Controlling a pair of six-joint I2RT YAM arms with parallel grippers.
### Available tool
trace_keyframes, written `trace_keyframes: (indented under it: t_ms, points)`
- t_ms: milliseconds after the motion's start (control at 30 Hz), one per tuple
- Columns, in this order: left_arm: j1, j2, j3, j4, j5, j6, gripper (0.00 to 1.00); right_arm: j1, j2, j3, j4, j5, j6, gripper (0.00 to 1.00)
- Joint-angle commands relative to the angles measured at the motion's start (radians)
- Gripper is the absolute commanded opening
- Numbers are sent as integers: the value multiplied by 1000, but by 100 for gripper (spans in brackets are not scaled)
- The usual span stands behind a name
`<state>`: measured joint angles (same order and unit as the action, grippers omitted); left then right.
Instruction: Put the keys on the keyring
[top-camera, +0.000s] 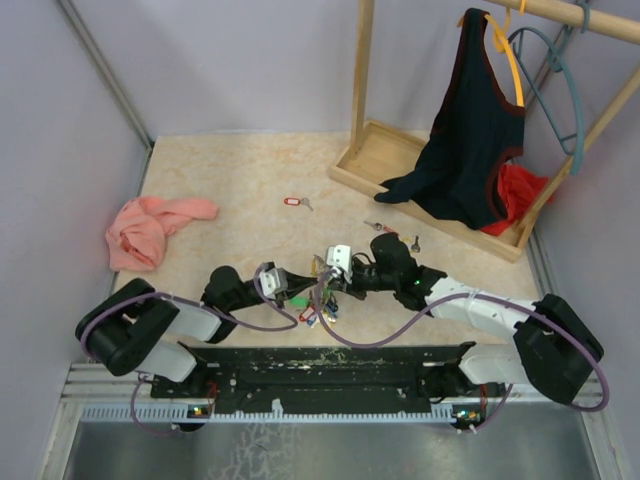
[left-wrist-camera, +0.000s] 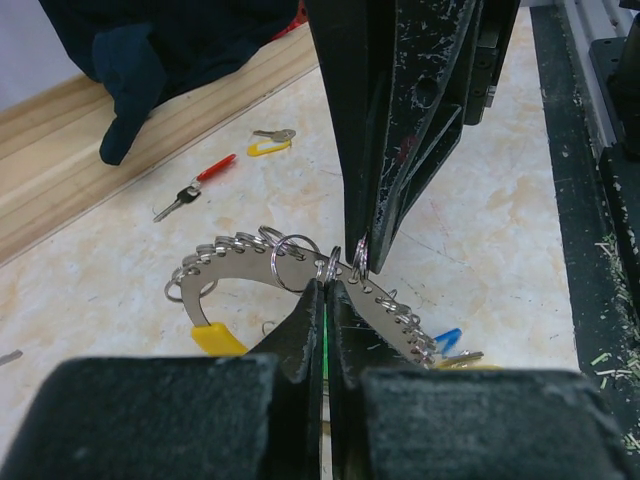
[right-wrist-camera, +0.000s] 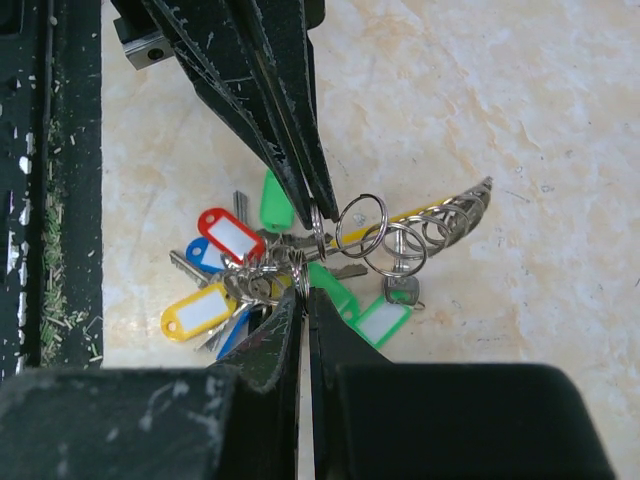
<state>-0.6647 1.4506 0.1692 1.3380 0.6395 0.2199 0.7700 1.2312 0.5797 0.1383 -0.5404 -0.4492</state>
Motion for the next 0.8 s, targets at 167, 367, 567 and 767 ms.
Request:
trace_keyframes:
  t_ms: [167, 367, 567, 767]
  points:
    - [10, -5, -2, 66, -65, -168, 0, 7, -49, -24, 140, -24, 41, 0]
    - [10, -38, -28, 31, -210, -245, 26, 6, -53, -21, 167, -26, 42, 0]
    - [10, -118, -60, -32, -185, -223, 27, 6, -45, -18, 165, -24, 43, 0]
    - [8, -78, -69, 43, 69, -174, 26, 6, -39, -20, 171, -28, 41, 0]
